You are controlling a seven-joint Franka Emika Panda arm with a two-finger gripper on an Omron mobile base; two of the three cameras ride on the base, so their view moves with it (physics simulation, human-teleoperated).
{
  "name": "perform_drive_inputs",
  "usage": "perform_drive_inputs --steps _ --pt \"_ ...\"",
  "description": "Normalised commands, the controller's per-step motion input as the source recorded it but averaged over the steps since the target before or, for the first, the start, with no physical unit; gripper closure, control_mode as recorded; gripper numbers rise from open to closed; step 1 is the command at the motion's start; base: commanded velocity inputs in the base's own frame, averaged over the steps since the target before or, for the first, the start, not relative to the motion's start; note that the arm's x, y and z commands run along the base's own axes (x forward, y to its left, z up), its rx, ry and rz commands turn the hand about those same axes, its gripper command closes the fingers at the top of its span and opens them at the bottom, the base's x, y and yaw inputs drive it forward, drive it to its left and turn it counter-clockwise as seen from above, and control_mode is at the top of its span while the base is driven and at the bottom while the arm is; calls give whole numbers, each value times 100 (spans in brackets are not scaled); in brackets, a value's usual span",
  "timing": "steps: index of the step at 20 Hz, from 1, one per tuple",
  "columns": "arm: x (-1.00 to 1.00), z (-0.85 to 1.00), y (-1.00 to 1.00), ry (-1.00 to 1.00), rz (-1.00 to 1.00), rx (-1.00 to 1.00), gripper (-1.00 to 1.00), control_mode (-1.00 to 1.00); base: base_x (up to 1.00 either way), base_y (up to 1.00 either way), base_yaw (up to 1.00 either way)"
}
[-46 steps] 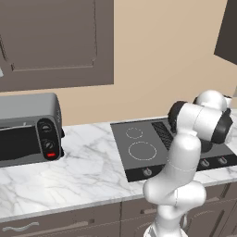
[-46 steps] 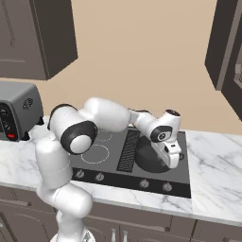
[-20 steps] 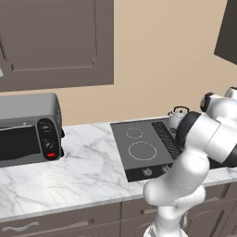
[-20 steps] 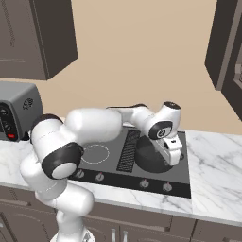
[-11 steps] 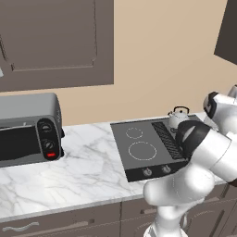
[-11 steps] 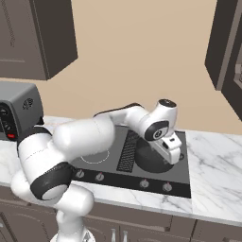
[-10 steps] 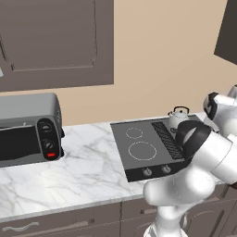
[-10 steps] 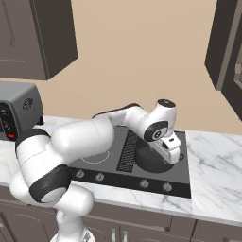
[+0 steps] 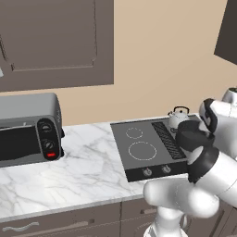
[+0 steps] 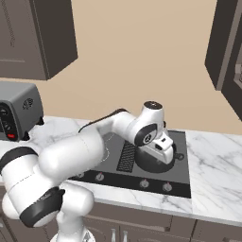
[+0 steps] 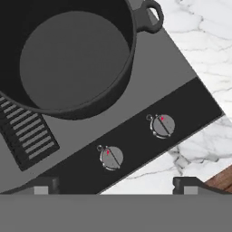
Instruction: Pick the kettle from the cabinet and place it on a stove burner. Then pick the pot from the counter and place it on another stove burner. Finally, turn both burners on.
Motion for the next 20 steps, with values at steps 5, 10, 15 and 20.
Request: perform_drive_inputs --steps 5,10,15,20 --pt "-12 0 18 0 21 0 -100 -100 0 0 0" --pt "-16 0 15 0 18 0 -100 -100 0 0 0" --pt "-19 0 4 0 20 0 -100 -100 0 0 0" --pt "-19 0 4 0 15 0 -100 -100 0 0 0"
